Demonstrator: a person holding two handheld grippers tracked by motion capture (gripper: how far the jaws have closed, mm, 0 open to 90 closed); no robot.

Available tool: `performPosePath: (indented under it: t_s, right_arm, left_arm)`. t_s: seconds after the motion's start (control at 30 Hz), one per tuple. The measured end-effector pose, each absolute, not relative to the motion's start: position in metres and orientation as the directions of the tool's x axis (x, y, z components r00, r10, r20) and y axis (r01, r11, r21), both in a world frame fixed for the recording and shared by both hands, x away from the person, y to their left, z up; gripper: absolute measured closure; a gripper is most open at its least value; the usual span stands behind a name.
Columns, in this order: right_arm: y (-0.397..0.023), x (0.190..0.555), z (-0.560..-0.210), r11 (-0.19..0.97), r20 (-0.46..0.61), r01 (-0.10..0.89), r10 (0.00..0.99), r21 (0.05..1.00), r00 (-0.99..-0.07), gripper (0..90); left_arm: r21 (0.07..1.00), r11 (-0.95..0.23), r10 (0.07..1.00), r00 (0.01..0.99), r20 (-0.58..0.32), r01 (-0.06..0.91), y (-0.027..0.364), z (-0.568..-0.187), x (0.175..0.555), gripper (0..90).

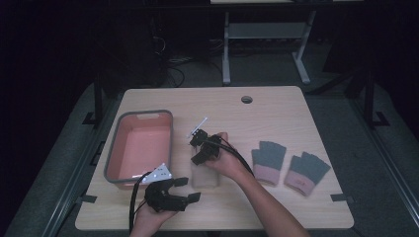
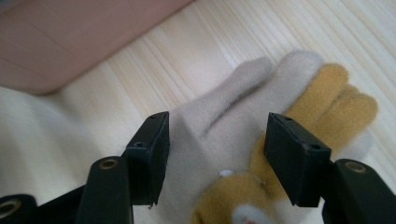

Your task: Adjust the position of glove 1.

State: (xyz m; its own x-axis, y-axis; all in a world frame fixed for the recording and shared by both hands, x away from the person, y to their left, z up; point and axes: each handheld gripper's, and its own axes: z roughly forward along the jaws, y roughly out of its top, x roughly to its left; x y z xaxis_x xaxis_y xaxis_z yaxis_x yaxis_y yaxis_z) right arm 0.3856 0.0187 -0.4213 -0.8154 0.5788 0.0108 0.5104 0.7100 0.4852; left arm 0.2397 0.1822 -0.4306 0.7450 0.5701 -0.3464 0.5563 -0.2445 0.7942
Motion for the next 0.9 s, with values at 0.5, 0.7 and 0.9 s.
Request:
performPosePath:
  t_s: [0.5,0.7,0.9]
  right_arm:
    - [-0.006,0.383,-0.421,0.743,-0.023,0.497,0.565,0.448,-0.825,42.4]
    - [-0.026,0.382,-0.413,0.649,0.099,0.565,0.608,0.510,-0.788,39.3]
    - [-0.055,0.375,-0.405,0.542,0.201,0.625,0.644,0.562,-0.738,37.6]
  left_arm:
    - [0.768,-0.266,0.584,0.731,-0.352,0.582,0.158,-0.432,0.246,22.6]
    - [0.746,-0.272,0.605,0.710,-0.359,0.608,0.145,-0.435,0.257,22.6]
    - [0.715,-0.245,0.657,0.654,-0.375,0.655,0.139,-0.440,0.269,24.0]
